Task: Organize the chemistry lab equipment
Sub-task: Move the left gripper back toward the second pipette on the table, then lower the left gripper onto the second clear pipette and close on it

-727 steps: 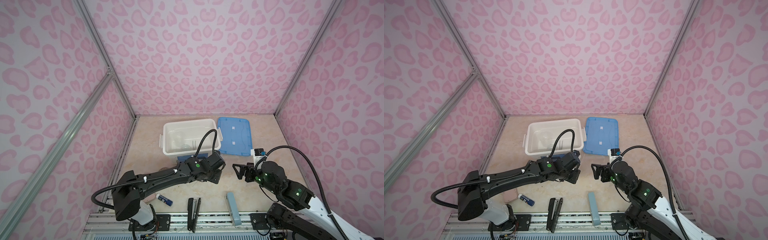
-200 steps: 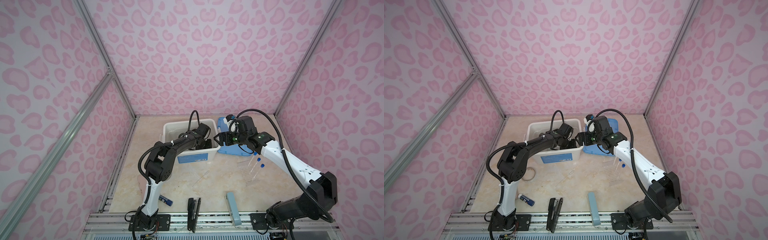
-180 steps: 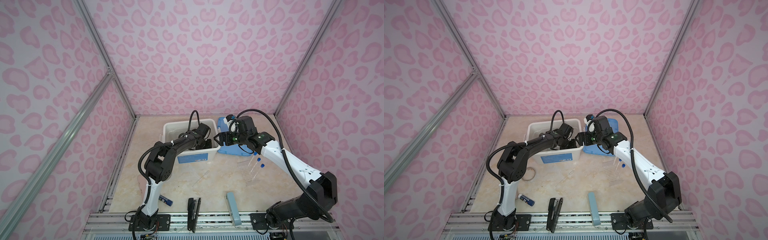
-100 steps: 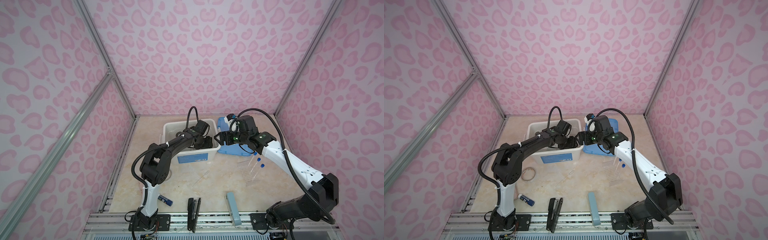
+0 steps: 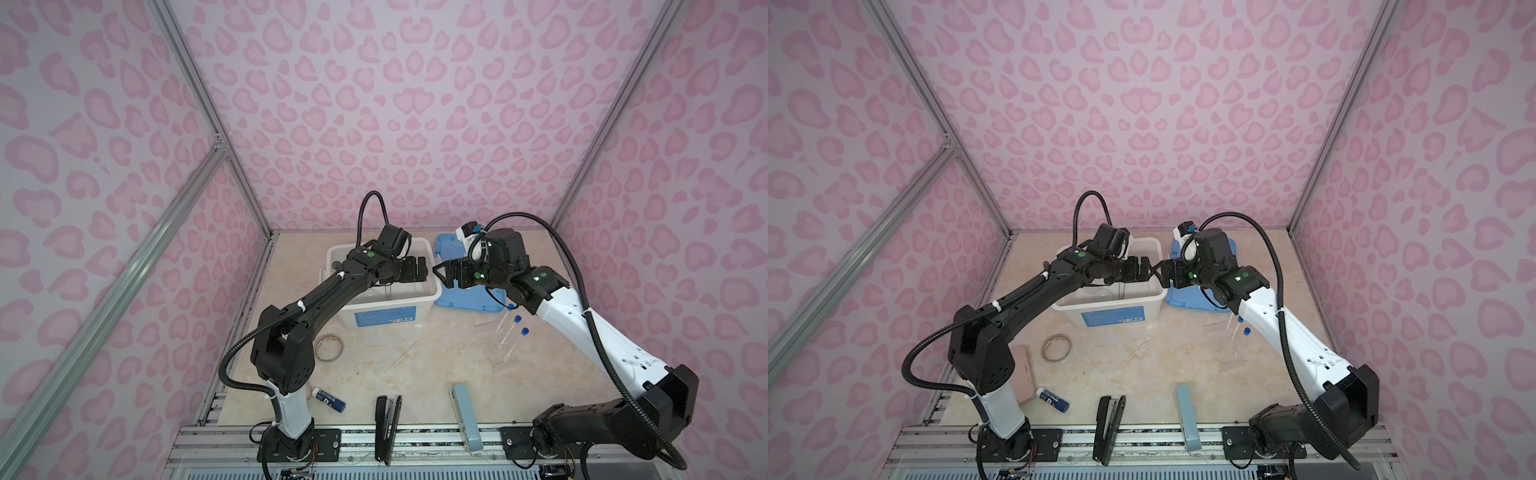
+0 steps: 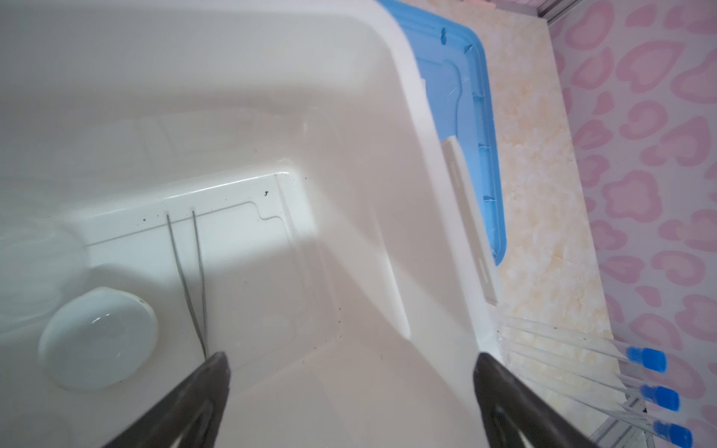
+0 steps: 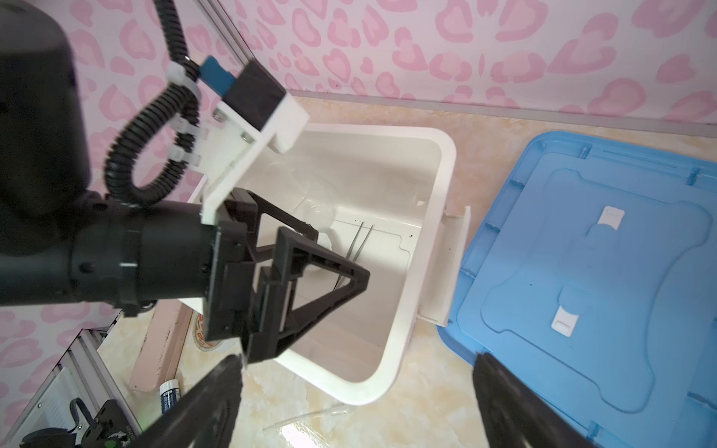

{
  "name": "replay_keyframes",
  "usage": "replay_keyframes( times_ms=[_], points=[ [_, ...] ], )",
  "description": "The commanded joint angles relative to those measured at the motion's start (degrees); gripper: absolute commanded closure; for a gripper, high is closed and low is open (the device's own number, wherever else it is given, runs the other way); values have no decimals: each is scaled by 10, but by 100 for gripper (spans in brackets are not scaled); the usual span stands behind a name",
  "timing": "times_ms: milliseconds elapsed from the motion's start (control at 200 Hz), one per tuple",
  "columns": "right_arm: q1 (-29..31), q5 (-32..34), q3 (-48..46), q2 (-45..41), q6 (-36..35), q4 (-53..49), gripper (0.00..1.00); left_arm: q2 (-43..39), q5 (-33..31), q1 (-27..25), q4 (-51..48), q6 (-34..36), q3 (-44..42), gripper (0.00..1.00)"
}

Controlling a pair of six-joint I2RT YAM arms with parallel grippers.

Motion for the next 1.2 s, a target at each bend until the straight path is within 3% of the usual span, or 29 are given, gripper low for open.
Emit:
replay_keyframes(
  times_ms=[0,160,370,540,670,840,1000,1195],
  points=[
    [1,-1,-9,-16,-13,1,4,-43,-11,0,-20,16,4,2],
    [2,3,-17,-48,-24,-20,2,-103,4,0,-28,29,-16,2],
    [7,-9,-70,-104,-23,-21,2,-183,80,-5,-27,101,-85,2],
    [35,9,-113,-136,-21,-32,2,-257,45,-29,-18,134,-180,1],
    [65,32,-151,-163,-10,-19,2,-304,12,-76,10,137,-257,2],
    [91,50,-202,-185,11,5,2,-322,-111,-167,46,154,-337,2],
    [102,57,-245,-205,23,33,1,-318,-106,-198,131,148,-430,1],
    [110,76,-275,-222,32,40,1,-276,-112,-207,192,139,-479,1]
  ],
)
